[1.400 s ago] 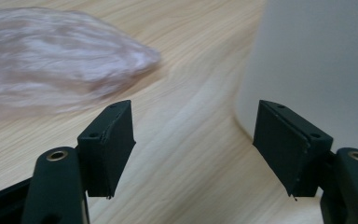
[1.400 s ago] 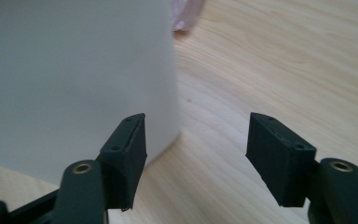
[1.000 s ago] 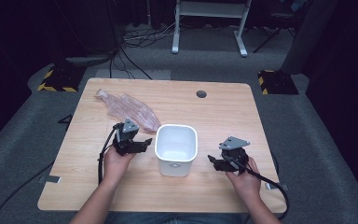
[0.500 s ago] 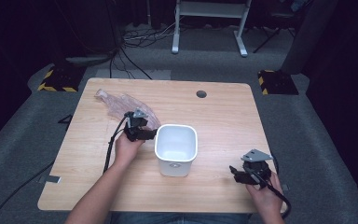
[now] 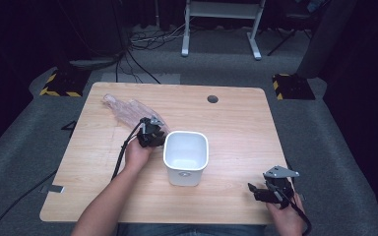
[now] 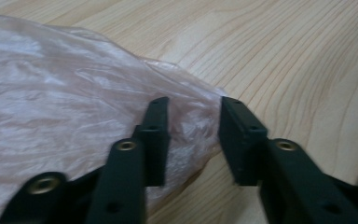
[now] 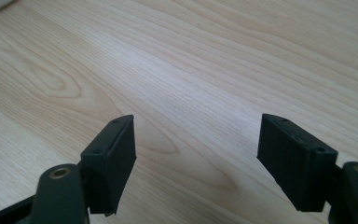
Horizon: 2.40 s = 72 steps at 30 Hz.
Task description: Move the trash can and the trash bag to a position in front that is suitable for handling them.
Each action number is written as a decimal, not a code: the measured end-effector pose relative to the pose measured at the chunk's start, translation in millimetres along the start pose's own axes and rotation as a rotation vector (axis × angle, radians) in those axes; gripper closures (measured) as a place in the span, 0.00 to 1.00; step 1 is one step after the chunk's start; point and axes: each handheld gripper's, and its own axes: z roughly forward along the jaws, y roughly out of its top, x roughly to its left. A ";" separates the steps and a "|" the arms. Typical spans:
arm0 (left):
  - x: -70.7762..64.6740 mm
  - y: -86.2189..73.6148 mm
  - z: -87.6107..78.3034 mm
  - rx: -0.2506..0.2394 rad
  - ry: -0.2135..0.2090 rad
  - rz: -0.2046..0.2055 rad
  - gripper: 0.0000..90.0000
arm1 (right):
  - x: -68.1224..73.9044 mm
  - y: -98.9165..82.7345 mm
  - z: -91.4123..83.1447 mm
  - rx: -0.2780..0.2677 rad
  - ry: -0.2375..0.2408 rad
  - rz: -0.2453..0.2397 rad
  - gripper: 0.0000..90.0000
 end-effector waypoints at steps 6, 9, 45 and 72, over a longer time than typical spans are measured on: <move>-0.9 -14.1 -17.1 0.004 -0.016 -0.009 0.84 | 4.6 4.7 11.2 -0.003 0.046 -0.008 0.33; -4.3 -29.0 -33.0 -0.015 -0.036 -0.006 0.90 | 5.6 7.5 20.7 -0.003 0.061 -0.012 0.32; -28.2 -64.9 -111.4 -0.151 0.073 -0.137 0.35 | 2.0 22.3 57.0 -0.094 0.082 -0.031 0.26; 8.6 -54.5 -53.9 0.062 0.128 -0.139 0.37 | 5.4 21.6 58.0 -0.104 0.048 -0.004 0.25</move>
